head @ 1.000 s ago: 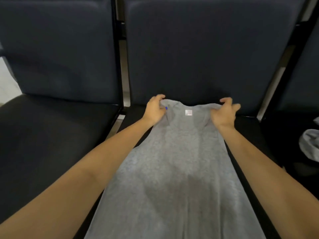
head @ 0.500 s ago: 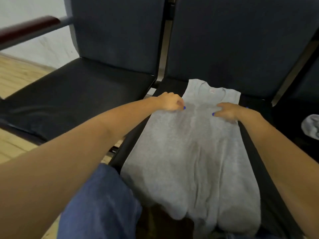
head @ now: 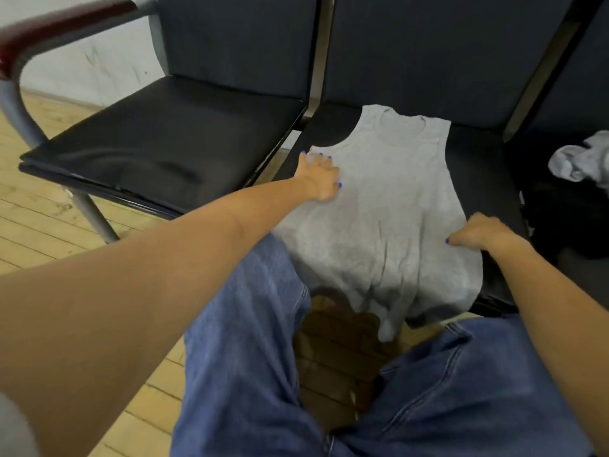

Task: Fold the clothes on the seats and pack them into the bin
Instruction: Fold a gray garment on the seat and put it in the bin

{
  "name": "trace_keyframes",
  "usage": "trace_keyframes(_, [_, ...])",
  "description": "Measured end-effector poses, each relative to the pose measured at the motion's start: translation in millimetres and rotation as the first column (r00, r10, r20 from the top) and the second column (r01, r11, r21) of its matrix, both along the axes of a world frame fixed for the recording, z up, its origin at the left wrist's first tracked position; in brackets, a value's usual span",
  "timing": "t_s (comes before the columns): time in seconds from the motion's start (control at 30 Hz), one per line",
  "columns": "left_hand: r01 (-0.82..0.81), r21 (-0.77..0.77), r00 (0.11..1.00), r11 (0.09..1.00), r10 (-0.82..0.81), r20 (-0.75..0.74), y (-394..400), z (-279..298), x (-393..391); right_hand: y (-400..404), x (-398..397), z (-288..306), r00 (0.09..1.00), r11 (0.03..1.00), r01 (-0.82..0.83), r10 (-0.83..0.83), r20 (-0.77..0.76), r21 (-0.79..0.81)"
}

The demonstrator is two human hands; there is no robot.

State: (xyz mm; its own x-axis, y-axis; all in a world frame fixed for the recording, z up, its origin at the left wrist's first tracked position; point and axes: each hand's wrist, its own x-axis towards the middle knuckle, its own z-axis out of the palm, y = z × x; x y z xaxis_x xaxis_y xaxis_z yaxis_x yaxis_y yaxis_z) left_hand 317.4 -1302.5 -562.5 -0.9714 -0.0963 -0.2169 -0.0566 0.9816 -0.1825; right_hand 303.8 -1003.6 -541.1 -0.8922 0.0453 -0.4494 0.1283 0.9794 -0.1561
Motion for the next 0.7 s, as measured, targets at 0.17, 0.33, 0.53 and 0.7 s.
trace_keyframes(0.17, [-0.133,0.086,0.991,0.987,0.131,0.025,-1,-17,14,7,11,-2,0.985,0.945,0.159,-0.171,-0.019,-0.286])
trace_keyframes(0.33, [-0.105,0.063,0.994,0.992,0.106,-0.003,0,-28,3,11,-1,-9,0.917,0.713,0.341,-0.395,0.051,-0.612])
trace_keyframes(0.53, [-0.002,0.08,0.998,0.997,0.006,-0.059,-9,-31,-9,16,-12,-11,0.876,0.48,0.419,-0.437,0.205,-0.771])
trace_keyframes(0.7, [0.062,0.107,0.998,0.992,-0.06,-0.023,-19,-27,-10,19,-25,-18,0.887,0.38,0.4,-0.388,0.249,-0.834])
